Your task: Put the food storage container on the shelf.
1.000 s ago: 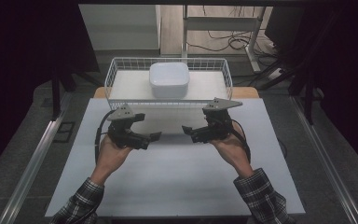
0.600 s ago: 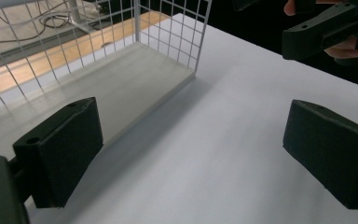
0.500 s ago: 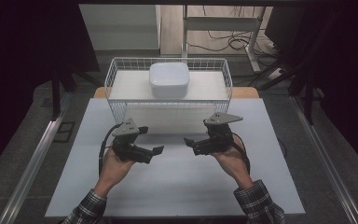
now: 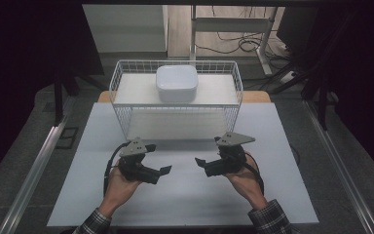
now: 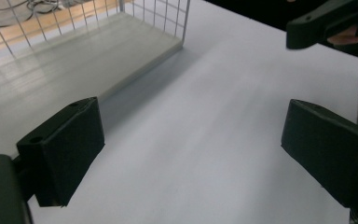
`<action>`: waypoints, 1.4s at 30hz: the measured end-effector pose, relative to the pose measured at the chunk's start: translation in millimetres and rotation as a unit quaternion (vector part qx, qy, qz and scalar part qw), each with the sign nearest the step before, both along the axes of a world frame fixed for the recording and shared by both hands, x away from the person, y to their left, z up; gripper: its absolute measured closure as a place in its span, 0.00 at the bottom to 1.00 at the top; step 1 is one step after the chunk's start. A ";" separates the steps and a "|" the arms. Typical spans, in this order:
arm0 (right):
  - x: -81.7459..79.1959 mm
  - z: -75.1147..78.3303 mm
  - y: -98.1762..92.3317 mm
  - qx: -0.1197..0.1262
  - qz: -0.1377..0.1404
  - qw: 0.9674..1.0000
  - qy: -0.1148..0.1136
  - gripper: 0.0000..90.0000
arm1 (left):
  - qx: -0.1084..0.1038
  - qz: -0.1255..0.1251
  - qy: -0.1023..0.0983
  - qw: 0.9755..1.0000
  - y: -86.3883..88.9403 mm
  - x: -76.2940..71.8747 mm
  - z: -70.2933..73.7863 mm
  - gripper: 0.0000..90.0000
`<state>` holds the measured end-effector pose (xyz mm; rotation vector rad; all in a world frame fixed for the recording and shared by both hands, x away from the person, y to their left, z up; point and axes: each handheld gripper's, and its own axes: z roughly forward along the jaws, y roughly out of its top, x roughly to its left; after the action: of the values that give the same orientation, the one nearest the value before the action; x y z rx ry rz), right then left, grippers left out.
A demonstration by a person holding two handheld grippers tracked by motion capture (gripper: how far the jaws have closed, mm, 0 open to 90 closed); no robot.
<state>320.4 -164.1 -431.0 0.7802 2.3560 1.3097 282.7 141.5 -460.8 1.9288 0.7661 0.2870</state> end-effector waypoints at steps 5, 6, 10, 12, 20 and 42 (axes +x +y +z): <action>-4.5 -4.9 -11.5 0.007 -0.007 1.000 0.008 0.02 | -0.001 0.012 0.008 1.000 7.4 -6.9 -8.5 0.06; -5.6 -5.8 -13.7 0.007 -0.008 1.000 0.010 0.01 | -0.001 0.013 0.009 1.000 9.1 -8.3 -9.6 0.06; -10.9 -9.7 -20.9 -0.006 -0.021 1.000 0.011 0.00 | 0.000 0.022 0.010 1.000 15.7 -14.8 -13.2 0.06; -14.3 -11.5 -24.2 -0.012 -0.024 1.000 0.011 0.00 | 0.000 0.026 0.011 1.000 19.1 -17.8 -14.6 0.06; -25.2 -20.1 -38.3 -0.013 -0.031 0.999 0.014 0.00 | 0.002 0.043 0.013 0.999 31.4 -29.8 -23.3 0.06; -41.3 -46.7 -83.2 -0.022 -0.082 0.996 0.025 0.00 | 0.036 0.099 0.028 0.994 72.1 -59.2 -49.4 0.05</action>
<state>279.0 -247.3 -477.8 0.9796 2.2953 1.1789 223.5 213.6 -510.2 1.9376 0.9986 0.3889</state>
